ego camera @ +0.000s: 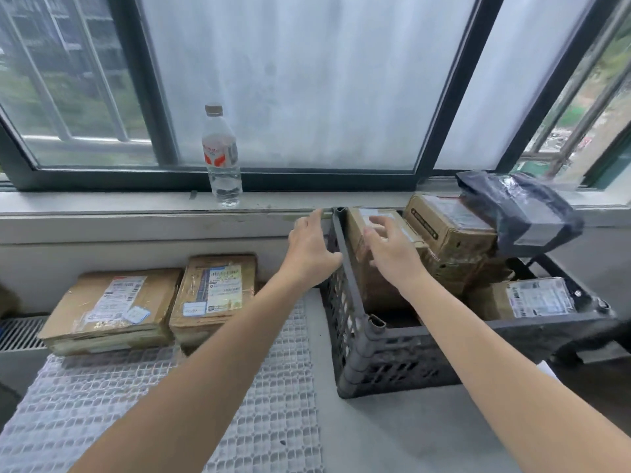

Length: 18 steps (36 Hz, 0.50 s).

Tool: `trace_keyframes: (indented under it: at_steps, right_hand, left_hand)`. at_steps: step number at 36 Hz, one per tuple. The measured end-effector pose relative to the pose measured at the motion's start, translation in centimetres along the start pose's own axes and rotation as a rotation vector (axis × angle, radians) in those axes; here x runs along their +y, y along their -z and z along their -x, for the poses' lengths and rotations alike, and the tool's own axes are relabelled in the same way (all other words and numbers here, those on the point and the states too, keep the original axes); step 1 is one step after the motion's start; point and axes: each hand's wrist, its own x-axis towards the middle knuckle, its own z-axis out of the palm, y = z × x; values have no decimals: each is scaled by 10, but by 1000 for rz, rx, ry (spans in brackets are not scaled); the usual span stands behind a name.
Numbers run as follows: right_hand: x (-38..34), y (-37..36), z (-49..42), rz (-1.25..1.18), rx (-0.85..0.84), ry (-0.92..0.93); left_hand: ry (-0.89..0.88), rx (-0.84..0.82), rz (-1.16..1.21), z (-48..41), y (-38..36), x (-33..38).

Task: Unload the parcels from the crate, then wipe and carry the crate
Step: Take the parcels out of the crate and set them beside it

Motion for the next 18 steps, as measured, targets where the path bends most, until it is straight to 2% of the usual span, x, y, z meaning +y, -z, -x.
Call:
trace_keyframes:
  at_steps: [5,12,18]
  right_hand:
    - [28,39,-18,85,32,31]
    - [68,63,-45,299,11,-45]
    - [82,65,-55,332,-90,-183]
  left_hand:
    - [9,-2,-12,-10,-38,27]
    - [58,29,-16,-22,-75,49]
    - [223,-34,86,-37,-93,54]
